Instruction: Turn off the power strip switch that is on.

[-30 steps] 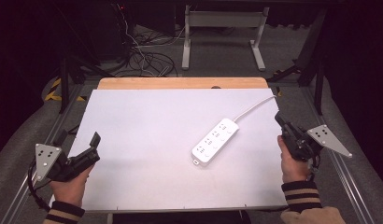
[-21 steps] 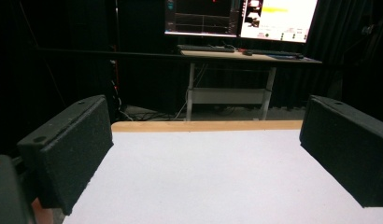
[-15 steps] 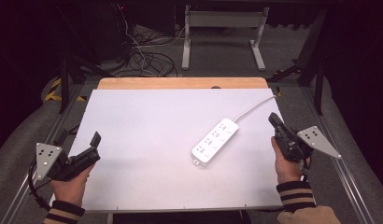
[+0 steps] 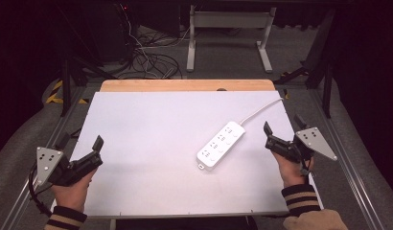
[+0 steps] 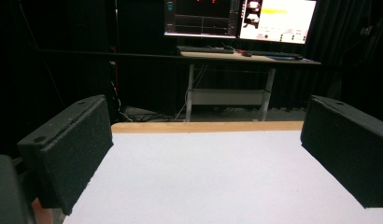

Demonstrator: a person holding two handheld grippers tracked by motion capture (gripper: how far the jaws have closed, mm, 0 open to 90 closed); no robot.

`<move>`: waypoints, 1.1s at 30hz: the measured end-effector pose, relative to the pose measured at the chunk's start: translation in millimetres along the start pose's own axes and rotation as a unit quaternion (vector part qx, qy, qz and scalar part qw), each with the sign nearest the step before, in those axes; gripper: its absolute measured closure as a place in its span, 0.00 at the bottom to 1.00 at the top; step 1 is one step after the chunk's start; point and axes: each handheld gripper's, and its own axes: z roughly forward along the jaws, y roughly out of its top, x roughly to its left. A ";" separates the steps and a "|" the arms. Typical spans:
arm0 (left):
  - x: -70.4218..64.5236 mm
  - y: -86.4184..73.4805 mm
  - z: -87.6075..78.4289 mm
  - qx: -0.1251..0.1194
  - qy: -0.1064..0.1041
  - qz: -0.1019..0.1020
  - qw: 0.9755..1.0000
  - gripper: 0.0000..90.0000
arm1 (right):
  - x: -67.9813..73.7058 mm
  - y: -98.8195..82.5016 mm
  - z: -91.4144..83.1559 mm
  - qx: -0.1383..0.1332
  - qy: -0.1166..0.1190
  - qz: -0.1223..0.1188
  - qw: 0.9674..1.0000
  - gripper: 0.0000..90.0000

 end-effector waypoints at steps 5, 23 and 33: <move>-0.3 0.0 0.2 0.000 0.000 0.001 1.000 0.03 | 1.6 -0.6 0.9 0.005 0.012 -0.001 1.000 0.05; -0.6 -0.3 0.5 0.002 -0.002 0.001 1.000 0.03 | 1.9 -4.9 5.2 0.036 0.023 0.005 0.999 0.07; -0.6 -0.1 1.9 0.002 -0.002 -0.002 1.000 0.03 | 2.1 -6.1 5.7 0.043 0.025 0.002 0.999 0.07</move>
